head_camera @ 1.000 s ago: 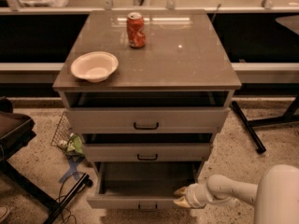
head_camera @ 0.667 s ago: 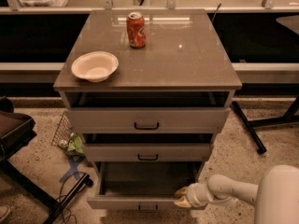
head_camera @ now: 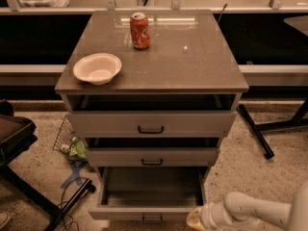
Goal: Open bottom drawer
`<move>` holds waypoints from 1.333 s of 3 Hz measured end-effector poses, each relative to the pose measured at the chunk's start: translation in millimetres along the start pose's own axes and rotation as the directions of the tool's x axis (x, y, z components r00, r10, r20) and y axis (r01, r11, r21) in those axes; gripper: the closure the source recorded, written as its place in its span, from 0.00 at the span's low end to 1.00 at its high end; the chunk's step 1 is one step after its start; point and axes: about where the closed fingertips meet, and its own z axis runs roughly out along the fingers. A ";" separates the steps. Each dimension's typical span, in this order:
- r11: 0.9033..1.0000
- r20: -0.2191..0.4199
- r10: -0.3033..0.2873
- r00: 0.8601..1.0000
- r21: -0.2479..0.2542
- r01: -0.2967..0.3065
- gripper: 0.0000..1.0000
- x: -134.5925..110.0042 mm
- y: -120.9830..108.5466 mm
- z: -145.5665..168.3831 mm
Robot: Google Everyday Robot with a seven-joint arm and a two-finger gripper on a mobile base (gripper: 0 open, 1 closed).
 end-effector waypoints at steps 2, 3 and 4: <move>0.997 -0.013 -0.032 0.999 -0.075 0.031 1.00 5.6 83.1 -43.6; 0.999 -0.030 -0.050 0.998 -0.013 0.050 1.00 4.3 40.7 -29.2; 0.996 -0.048 -0.077 0.996 0.037 0.078 1.00 1.1 -12.2 -22.9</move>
Offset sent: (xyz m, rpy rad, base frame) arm -0.0677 -0.0158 0.0352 -0.0014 0.0255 0.0574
